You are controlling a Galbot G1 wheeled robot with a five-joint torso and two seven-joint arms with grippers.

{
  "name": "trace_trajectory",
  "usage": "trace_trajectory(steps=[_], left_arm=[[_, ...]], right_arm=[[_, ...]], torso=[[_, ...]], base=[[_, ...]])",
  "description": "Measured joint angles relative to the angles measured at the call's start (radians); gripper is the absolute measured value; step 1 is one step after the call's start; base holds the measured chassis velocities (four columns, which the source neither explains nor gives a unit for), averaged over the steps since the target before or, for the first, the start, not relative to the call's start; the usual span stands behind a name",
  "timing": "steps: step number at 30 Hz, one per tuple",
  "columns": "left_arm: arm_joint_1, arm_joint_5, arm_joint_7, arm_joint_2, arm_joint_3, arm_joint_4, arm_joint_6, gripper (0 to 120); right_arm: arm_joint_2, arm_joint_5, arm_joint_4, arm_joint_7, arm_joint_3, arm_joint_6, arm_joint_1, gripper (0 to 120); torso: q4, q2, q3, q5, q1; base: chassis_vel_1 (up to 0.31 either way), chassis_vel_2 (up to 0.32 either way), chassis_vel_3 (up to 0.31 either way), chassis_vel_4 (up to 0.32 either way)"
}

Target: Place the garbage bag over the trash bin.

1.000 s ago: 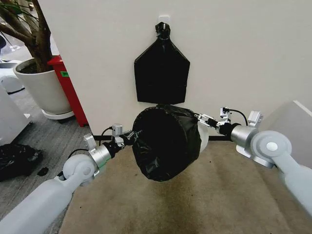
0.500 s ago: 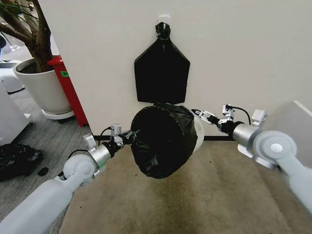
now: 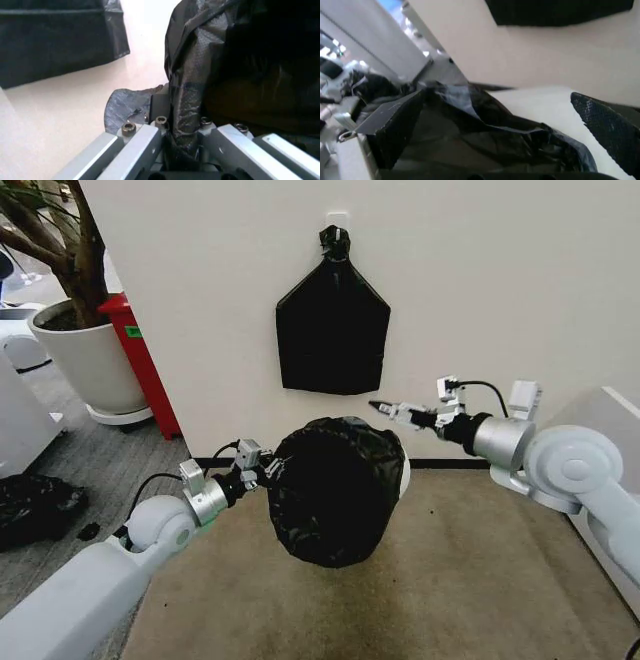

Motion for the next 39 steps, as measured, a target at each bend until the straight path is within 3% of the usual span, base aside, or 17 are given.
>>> trace_trajectory(steps=[9,18,34,39], left_arm=[[0.017,0.081,0.036,0.02,-0.016,-0.027,-0.042,0],[0.044,0.095,0.059,0.031,-0.024,-0.066,-0.047,0],[0.057,0.086,0.076,0.032,-0.032,-0.075,-0.052,0],[0.055,0.011,0.034,0.017,-0.028,-0.064,-0.023,0]], right_arm=[[-0.029,-0.014,-0.01,-0.032,-0.018,-0.066,-0.047,100],[0.002,-0.023,-0.054,0.003,-0.033,-0.061,-0.036,100],[0.02,-0.072,-0.116,0.0,-0.054,-0.053,-0.055,100],[0.017,-0.013,-0.085,0.033,-0.015,-0.023,-0.046,100]], torso=[[-0.0002,0.0,0.0,0.0002,0.0],[0.0,0.0,0.0,0.0001,0.0],[-0.0001,0.0,0.0,0.0001,0.0],[0.0,0.0,0.0,0.0,0.0]], base=[[0.0,0.0,0.0,0.0],[0.0,0.0,0.0,0.0],[0.0,0.0,0.0,0.0],[0.0,0.0,0.0,0.0]])
